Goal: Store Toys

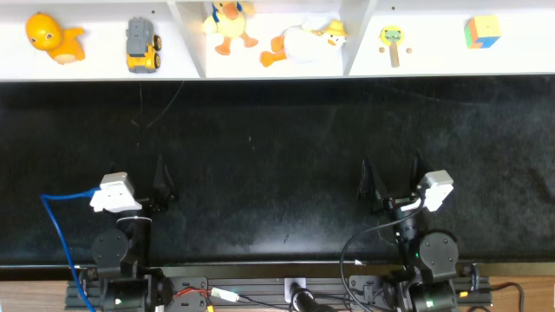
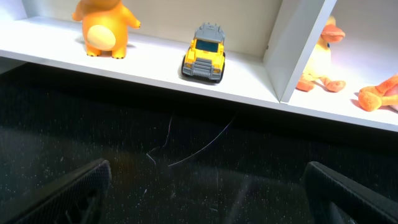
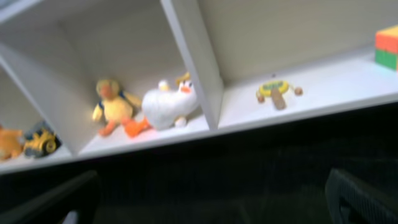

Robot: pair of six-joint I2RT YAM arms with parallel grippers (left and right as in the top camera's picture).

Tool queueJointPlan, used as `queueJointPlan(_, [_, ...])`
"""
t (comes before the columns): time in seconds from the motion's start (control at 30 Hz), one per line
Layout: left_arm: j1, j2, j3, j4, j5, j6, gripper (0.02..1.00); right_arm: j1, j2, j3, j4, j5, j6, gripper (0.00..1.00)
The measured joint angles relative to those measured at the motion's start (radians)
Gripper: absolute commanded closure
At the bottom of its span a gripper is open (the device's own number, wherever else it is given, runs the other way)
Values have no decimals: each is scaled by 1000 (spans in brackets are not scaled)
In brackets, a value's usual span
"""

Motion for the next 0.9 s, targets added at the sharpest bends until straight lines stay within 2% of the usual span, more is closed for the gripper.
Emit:
queueJointPlan(0.2, [0,0,0,0,0,0,20,0,-1,-44,13,12,42,5])
queueJointPlan(0.57, [0,0,0,0,0,0,20,0,-2,-44,13,15,-77,5])
queueJointPlan(0.9, [0,0,0,0,0,0,20,0,-2,-44,13,18,-107,5])
